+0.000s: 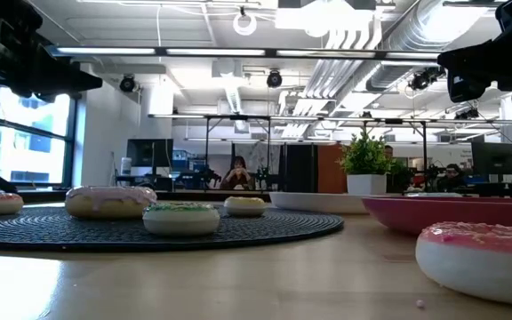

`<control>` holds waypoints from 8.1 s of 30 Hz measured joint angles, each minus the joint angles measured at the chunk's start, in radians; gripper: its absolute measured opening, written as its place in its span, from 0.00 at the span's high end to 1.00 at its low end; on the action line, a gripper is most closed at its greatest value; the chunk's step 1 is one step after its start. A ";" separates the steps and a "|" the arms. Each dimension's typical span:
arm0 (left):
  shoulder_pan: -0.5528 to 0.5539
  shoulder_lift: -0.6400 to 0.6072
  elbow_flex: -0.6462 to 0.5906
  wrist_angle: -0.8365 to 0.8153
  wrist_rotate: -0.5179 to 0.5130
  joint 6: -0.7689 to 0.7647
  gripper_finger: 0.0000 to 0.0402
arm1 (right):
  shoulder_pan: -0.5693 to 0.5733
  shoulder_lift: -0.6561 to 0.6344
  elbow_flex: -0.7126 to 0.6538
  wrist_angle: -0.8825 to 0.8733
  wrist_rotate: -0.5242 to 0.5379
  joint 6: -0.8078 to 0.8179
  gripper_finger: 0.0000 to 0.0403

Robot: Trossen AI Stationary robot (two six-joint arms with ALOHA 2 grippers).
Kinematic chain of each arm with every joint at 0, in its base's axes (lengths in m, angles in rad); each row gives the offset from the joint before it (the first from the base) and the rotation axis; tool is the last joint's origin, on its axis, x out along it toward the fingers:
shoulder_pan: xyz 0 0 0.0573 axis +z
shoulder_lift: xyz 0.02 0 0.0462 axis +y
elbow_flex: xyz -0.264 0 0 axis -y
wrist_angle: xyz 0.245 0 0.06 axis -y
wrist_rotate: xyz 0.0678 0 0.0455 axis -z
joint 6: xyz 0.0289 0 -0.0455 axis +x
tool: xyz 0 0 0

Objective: Pick & Place donuts

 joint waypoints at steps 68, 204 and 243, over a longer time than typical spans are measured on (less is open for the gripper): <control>0.001 0.197 0.448 -0.290 -0.157 -0.122 0.58 | 0.000 0.180 0.021 0.029 0.409 0.053 0.57; 0.465 1.140 0.431 -0.159 0.876 -0.542 0.58 | -0.444 1.520 1.017 -0.405 -0.113 0.086 0.52; 0.959 1.780 1.165 -0.072 1.040 -0.145 0.94 | -0.440 1.254 1.018 -0.749 -0.021 0.146 0.52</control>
